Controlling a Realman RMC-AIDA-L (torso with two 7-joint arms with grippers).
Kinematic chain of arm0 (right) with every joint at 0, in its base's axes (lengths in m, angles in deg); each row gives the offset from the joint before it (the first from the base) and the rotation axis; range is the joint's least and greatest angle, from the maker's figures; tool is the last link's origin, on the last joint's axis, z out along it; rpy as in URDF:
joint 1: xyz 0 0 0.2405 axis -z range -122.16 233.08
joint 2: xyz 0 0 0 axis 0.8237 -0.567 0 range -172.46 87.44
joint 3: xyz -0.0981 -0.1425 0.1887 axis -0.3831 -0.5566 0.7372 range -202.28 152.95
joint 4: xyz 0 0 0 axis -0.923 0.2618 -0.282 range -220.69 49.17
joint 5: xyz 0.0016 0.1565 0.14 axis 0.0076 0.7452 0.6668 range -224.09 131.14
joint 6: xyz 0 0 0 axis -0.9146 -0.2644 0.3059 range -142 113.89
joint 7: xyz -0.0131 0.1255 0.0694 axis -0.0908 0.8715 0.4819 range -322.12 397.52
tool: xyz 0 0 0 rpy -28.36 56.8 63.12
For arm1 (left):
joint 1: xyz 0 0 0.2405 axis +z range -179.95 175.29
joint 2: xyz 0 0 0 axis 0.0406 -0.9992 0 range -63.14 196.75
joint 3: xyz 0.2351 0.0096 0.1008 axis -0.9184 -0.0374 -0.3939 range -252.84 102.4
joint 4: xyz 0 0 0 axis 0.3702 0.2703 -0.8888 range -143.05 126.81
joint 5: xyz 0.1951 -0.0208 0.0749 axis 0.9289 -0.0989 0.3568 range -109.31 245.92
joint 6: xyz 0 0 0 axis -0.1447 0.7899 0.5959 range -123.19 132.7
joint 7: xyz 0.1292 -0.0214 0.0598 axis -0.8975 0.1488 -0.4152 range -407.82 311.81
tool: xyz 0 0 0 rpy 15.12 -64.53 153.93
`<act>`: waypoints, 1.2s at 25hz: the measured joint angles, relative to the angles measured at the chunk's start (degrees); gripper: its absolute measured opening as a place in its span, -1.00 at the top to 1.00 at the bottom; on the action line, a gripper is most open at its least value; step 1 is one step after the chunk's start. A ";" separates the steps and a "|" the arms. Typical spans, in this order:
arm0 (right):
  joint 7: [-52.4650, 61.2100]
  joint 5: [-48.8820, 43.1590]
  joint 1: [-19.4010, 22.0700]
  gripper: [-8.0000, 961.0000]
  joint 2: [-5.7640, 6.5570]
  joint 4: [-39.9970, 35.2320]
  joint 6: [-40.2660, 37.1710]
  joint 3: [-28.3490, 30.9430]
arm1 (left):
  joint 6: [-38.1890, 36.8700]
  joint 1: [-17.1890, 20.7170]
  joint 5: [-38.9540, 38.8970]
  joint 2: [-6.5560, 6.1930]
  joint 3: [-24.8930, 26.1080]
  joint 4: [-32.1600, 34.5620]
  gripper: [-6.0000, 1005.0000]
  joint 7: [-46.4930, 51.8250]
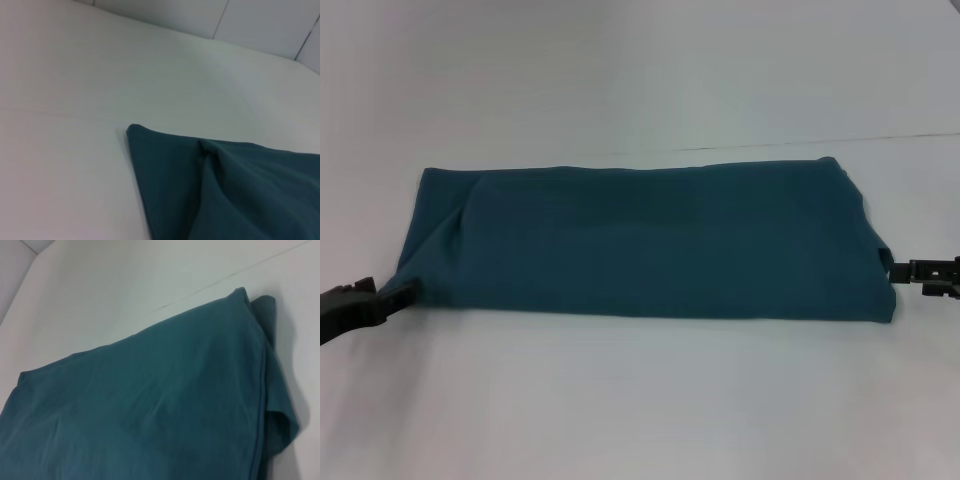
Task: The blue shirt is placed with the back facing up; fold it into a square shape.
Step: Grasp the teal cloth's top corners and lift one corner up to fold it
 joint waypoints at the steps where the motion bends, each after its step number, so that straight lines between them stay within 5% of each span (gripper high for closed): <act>1: 0.00 0.00 -0.06 -0.70 0.00 0.00 0.00 -0.01 | 0.12 -0.05 0.04 0.00 -0.15 -0.02 -0.50 0.00; 30: 0.11 0.00 -0.14 -0.70 0.01 0.00 -0.03 -0.38 | 2.15 -0.53 3.00 0.01 -1.08 -0.69 -0.50 2.88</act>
